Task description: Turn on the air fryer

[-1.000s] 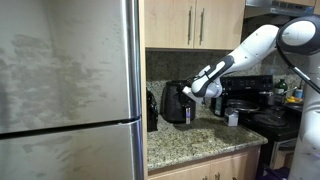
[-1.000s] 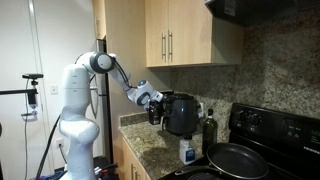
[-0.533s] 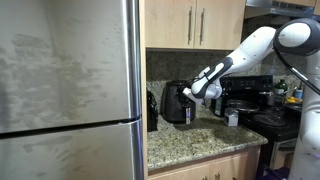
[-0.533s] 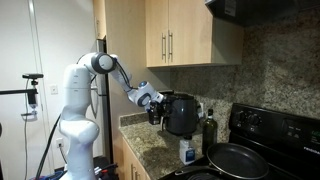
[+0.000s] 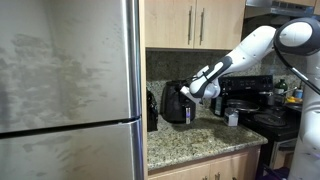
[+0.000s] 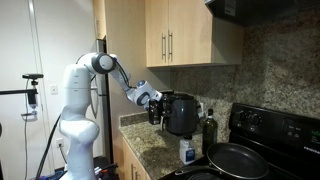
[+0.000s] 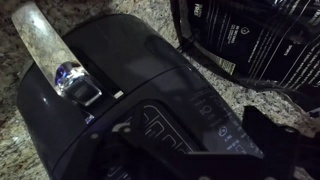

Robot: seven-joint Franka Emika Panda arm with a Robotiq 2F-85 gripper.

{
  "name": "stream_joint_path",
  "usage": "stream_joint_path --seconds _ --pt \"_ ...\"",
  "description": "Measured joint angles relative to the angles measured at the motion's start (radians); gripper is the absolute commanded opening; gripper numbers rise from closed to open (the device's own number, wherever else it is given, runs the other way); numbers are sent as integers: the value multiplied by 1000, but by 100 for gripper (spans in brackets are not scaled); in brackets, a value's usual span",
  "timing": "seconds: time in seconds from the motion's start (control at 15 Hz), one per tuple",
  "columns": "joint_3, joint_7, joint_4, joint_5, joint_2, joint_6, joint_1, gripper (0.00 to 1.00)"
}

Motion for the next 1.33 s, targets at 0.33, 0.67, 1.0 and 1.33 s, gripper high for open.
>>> stream_joint_path --seconds 0.33,0.67,1.0,1.33 --pt "-2 -12 13 -20 28 65 0 100" --pt "-19 -23 10 -16 48 117 21 100" --pt "-11 -25 3 2 42 120 21 100" --pt "117 -32 -147 53 -173 8 -22 100"
